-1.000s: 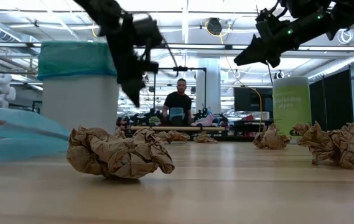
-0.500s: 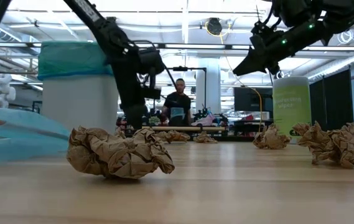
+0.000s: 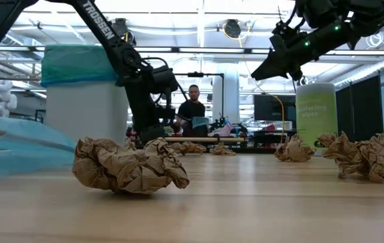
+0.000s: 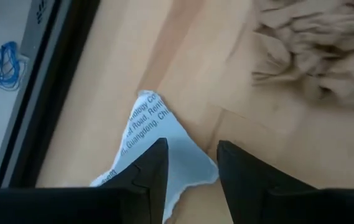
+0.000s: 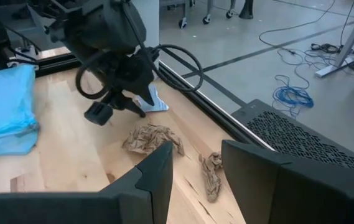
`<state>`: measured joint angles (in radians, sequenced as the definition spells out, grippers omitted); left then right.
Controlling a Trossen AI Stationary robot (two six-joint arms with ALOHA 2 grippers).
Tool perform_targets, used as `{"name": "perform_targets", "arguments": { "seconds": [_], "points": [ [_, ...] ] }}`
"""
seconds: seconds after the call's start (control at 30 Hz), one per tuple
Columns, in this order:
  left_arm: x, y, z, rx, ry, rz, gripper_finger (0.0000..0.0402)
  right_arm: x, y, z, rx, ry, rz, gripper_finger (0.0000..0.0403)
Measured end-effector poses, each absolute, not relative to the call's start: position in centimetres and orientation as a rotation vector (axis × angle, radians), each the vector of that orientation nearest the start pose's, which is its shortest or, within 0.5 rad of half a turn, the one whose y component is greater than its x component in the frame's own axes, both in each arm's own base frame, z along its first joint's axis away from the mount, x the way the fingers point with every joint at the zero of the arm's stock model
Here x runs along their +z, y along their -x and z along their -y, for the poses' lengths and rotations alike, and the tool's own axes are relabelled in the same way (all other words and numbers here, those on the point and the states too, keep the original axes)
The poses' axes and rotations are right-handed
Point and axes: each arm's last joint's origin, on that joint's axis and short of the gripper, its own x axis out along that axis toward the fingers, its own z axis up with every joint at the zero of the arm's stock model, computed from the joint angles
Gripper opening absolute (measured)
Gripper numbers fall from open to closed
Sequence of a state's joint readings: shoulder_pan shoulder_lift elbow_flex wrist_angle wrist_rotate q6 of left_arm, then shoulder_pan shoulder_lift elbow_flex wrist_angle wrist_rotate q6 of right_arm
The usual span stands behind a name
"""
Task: Place trash/remove bag and relplace
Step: Put the white paper into the blue trash bag inside the white trash bin
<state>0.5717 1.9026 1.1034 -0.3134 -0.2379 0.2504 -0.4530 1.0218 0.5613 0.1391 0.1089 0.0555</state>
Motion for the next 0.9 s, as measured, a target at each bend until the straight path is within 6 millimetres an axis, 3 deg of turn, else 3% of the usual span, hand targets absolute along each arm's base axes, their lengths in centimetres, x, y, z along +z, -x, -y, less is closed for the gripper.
{"name": "perform_targets", "arguments": {
  "seconds": [0.27,0.5,0.77,0.9],
  "points": [
    [13.2,-29.0,-21.6,0.612,0.011,-1.218,0.0010,24.4,-19.7,9.9,-0.567,-0.114,-0.289,0.0130],
    [14.1,-28.9,-21.3,0.628,-0.029,-1.227,0.0001,24.4,-19.7,9.9,-0.567,-0.119,-0.287,0.0130],
    [17.7,-29.9,-19.8,0.638,-0.086,-1.158,0.0001,24.4,-19.7,9.8,-0.561,-0.129,-0.286,0.0130],
    [20.6,-30.1,-18.7,0.663,-0.109,-1.113,0.0001,24.4,-19.8,9.7,-0.553,-0.122,-0.287,0.0130]
  ]
}}
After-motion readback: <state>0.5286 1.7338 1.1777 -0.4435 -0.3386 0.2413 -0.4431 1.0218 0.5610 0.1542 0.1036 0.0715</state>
